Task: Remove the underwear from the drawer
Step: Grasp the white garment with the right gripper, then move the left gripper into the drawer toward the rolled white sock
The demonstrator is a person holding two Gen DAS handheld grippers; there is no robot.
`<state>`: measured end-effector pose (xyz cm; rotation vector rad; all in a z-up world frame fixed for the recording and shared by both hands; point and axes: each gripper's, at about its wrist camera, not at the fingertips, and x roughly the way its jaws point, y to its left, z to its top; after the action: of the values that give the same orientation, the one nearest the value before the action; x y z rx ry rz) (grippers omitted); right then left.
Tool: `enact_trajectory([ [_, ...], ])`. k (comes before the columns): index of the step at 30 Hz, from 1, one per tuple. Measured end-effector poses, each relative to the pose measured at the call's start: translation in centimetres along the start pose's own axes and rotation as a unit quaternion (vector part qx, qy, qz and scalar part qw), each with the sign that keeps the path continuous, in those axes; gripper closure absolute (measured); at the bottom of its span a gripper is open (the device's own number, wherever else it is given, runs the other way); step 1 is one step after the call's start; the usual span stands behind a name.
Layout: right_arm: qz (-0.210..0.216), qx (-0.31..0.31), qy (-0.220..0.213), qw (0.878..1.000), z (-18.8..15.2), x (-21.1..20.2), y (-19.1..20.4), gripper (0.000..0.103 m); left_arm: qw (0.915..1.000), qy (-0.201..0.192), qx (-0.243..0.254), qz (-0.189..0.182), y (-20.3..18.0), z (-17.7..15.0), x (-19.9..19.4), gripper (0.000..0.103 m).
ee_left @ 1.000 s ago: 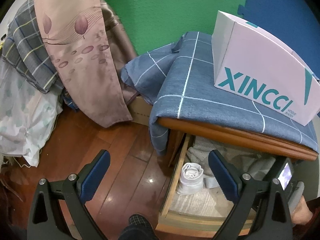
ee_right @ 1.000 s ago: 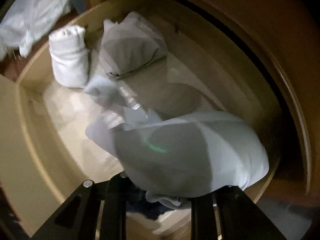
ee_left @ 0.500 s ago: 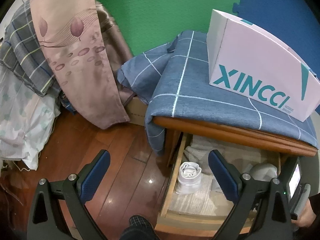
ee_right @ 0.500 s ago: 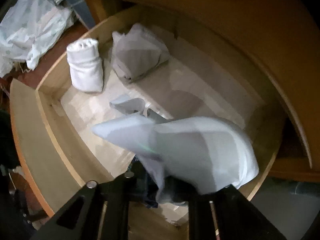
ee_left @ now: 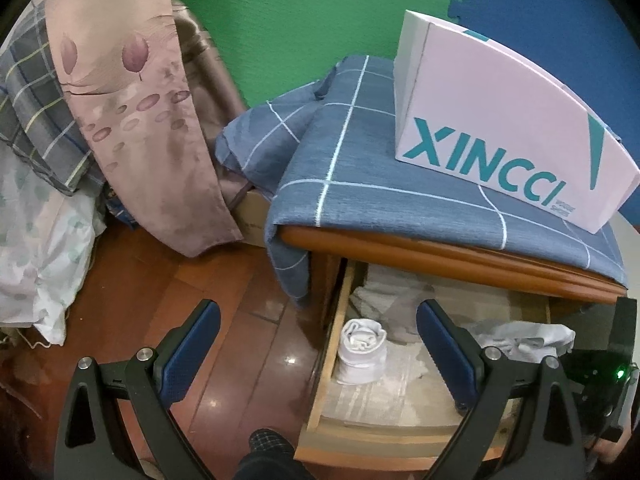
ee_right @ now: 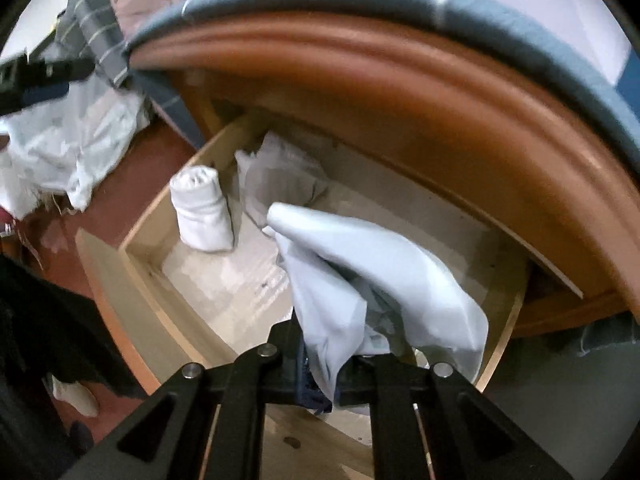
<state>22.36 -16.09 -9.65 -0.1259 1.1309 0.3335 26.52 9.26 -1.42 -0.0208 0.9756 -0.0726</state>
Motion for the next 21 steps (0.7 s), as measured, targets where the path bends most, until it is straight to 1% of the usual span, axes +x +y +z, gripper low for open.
enact_trajectory([
  [6,0.021,0.035,-0.026,0.999,-0.2,-0.5,-0.7,0.094,0.9993,0.014,0.0,-0.033,-0.4,-0.3,0.8,0.005],
  [9,0.036,0.048,-0.046,0.997,-0.6,-1.1,-1.0,0.094,0.9978,0.027,0.012,-0.059,-1.0,-0.8,1.1,0.005],
  [11,0.045,0.064,-0.061,0.995,-0.9,-1.5,-1.4,0.094,0.9961,0.036,0.009,-0.08,-1.1,-1.2,1.4,0.005],
  [12,0.047,0.068,-0.065,0.994,-1.0,-1.6,-1.6,0.094,0.9944,0.045,0.013,-0.095,-1.2,-1.5,1.8,0.004],
  [13,0.046,0.071,-0.069,0.994,-1.1,-2.0,-1.8,0.094,0.9935,0.052,0.018,-0.1,-1.4,-1.8,2.1,0.004],
  [16,0.053,0.082,-0.073,0.993,-1.5,-2.6,-2.4,0.094,0.9889,0.085,0.055,-0.108,-2.6,-3.1,3.8,0.003],
  [18,0.061,0.09,-0.076,0.991,-1.7,-2.9,-2.6,0.094,0.9855,0.115,0.059,-0.109,-3.3,-3.9,5.3,0.003],
  [21,0.066,0.092,-0.071,0.991,-1.9,-2.8,-2.5,0.094,0.9847,0.133,0.057,-0.096,-4.1,-4.5,6.8,0.003],
])
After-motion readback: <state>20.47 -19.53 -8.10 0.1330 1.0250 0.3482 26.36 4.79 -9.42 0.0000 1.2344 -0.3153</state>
